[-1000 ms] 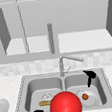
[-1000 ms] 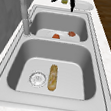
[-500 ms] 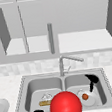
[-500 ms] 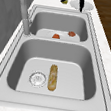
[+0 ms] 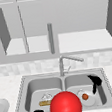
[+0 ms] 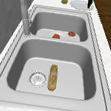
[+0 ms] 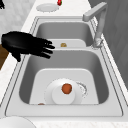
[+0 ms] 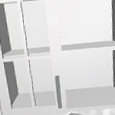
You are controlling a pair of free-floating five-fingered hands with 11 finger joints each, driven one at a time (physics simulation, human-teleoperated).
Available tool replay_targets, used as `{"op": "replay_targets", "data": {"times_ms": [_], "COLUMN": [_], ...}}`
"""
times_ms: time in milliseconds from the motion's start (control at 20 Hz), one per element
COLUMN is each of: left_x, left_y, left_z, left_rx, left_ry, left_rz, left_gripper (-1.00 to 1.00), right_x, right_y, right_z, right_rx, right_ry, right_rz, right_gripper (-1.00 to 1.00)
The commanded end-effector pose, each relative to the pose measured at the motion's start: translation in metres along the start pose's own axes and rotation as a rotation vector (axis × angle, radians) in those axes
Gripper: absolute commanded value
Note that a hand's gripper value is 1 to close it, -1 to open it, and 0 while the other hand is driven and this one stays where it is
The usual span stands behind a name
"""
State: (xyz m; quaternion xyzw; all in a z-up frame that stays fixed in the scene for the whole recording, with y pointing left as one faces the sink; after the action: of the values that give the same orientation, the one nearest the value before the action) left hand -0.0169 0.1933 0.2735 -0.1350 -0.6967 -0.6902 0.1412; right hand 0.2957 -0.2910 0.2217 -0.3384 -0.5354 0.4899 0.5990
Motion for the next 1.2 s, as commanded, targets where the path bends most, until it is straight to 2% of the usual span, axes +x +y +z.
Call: {"op": "replay_targets", "data": {"times_ms": [0,200,650,1150], "left_x": [0.000,0.000,0.000,0.000], "left_y": [0.000,0.000,0.000,0.000], "left_z": [0.000,0.000,0.000,0.000], "left_rx": [0.000,0.000,0.000,0.000], "left_ry": [0.000,0.000,0.000,0.000], "left_rz": [0.000,0.000,0.000,0.000], "left_gripper": [0.00,0.00,0.00,0.00], "right_x": [0.001,0.005,0.013,0.018], "right_y": [-0.002,-0.003,-0.002,0.010], "right_z": [0.029,0.059,0.126,0.193], "right_rx": [-0.047,-0.070,-0.071,-0.047], "right_ry": [0.005,0.012,0.032,0.044], "right_rz": [0.081,0.116,0.186,0.214], "right_gripper": [-1.00,-1.00,-1.00,-1.00]}}
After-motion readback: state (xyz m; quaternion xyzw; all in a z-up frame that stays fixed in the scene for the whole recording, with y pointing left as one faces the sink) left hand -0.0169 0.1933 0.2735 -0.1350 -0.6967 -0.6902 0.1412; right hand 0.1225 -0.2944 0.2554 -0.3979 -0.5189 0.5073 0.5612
